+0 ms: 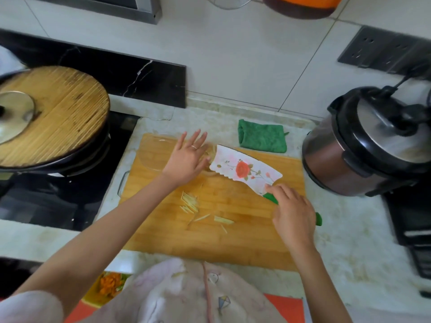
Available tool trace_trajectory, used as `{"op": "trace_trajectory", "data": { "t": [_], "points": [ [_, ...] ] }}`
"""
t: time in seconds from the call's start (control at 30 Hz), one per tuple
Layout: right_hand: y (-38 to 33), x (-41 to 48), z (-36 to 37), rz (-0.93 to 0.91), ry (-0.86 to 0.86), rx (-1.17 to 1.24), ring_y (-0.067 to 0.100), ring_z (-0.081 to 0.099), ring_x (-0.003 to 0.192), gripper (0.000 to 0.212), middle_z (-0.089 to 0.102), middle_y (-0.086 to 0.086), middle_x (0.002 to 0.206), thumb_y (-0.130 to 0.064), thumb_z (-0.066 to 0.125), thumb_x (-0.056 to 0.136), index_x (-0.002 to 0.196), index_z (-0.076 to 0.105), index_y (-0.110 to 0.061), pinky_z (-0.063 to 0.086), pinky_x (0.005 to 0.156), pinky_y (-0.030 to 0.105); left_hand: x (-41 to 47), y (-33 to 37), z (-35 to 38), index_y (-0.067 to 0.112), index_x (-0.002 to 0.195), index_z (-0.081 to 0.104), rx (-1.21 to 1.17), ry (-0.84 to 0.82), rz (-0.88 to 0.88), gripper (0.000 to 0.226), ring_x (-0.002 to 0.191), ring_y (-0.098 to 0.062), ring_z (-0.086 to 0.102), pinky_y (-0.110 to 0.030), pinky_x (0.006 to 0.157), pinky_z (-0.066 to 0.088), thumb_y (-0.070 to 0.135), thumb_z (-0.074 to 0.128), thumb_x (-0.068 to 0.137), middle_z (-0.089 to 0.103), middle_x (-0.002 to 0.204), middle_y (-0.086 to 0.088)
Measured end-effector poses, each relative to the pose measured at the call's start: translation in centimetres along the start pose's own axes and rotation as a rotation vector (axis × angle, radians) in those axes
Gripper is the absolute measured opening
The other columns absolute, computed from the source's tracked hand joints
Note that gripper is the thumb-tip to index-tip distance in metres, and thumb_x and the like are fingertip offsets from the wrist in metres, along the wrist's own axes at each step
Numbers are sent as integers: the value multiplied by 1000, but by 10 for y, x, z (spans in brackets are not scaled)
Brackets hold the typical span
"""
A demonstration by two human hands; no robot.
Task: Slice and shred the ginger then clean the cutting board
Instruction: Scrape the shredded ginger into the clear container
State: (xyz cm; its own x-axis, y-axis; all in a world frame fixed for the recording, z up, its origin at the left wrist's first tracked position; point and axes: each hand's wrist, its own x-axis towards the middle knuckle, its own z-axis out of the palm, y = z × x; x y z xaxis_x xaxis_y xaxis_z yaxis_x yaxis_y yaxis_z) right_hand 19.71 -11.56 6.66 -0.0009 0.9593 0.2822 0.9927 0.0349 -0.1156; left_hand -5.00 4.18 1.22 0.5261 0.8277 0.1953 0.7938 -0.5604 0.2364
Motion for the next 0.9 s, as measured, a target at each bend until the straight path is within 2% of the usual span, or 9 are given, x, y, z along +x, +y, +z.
{"op": "trace_trajectory", "data": {
  "t": [0.07,0.17,0.23,0.3,0.4,0.5,0.6,0.73,0.9],
  "points": [
    [-1,-18,3,142,-13,150,16,63,75,43,65,-7,102,6,71,70,104,62,-18,41,53,26,-9,3,-3,9,126,59,-43,115,-35,53,141,-28,29,-48,115,12,41,27,99,40,149,-11],
    [-5,-40,23,493,-76,622,13,49,54,6,55,-3,72,-22,57,92,91,51,-20,35,46,29,-36,13,-5,8,108,66,-224,283,45,34,116,-29,53,-45,94,40,24,38,98,60,124,-9],
    [-10,-54,40,740,-43,935,15,40,42,22,44,6,59,-24,47,99,78,44,-16,33,43,30,-64,23,6,5,100,68,-337,278,99,29,101,-27,59,-39,84,46,16,41,96,65,109,-7],
    [-12,-70,53,909,-76,964,13,38,37,29,42,8,56,-20,40,101,74,41,-12,33,40,27,-91,32,24,5,99,67,-408,217,49,27,99,-26,60,-38,85,46,14,42,95,65,106,-7],
    [-17,-97,67,1040,-186,969,12,38,36,29,41,6,53,-22,36,102,77,45,-10,32,39,26,-119,32,48,5,109,64,-453,152,-166,32,110,-26,56,-42,94,44,19,41,93,62,117,-9],
    [-22,-118,71,1044,-221,878,15,40,35,31,41,6,49,-22,36,102,75,45,-10,33,39,28,-130,31,63,0,125,55,-410,107,-389,47,126,-34,45,-43,106,36,26,37,91,51,134,-19],
    [-30,-133,77,977,-255,769,20,46,38,30,43,5,46,-23,36,102,74,44,-12,40,43,37,-133,36,71,-5,138,41,-354,21,-525,62,137,-38,32,-47,114,24,35,29,92,39,145,-24],
    [-50,-138,86,893,-318,688,31,53,50,29,50,12,53,-28,35,100,74,44,-20,47,53,48,-129,44,77,-5,144,31,-291,-28,-585,69,142,-35,24,-43,118,15,37,23,90,31,151,-22],
    [-79,-122,91,881,-367,692,34,58,57,25,53,14,60,-32,32,101,84,45,-19,48,55,46,-116,65,83,-5,145,30,-326,-4,-617,70,143,-33,24,-38,117,12,40,16,93,30,152,-21]
  ]
}}
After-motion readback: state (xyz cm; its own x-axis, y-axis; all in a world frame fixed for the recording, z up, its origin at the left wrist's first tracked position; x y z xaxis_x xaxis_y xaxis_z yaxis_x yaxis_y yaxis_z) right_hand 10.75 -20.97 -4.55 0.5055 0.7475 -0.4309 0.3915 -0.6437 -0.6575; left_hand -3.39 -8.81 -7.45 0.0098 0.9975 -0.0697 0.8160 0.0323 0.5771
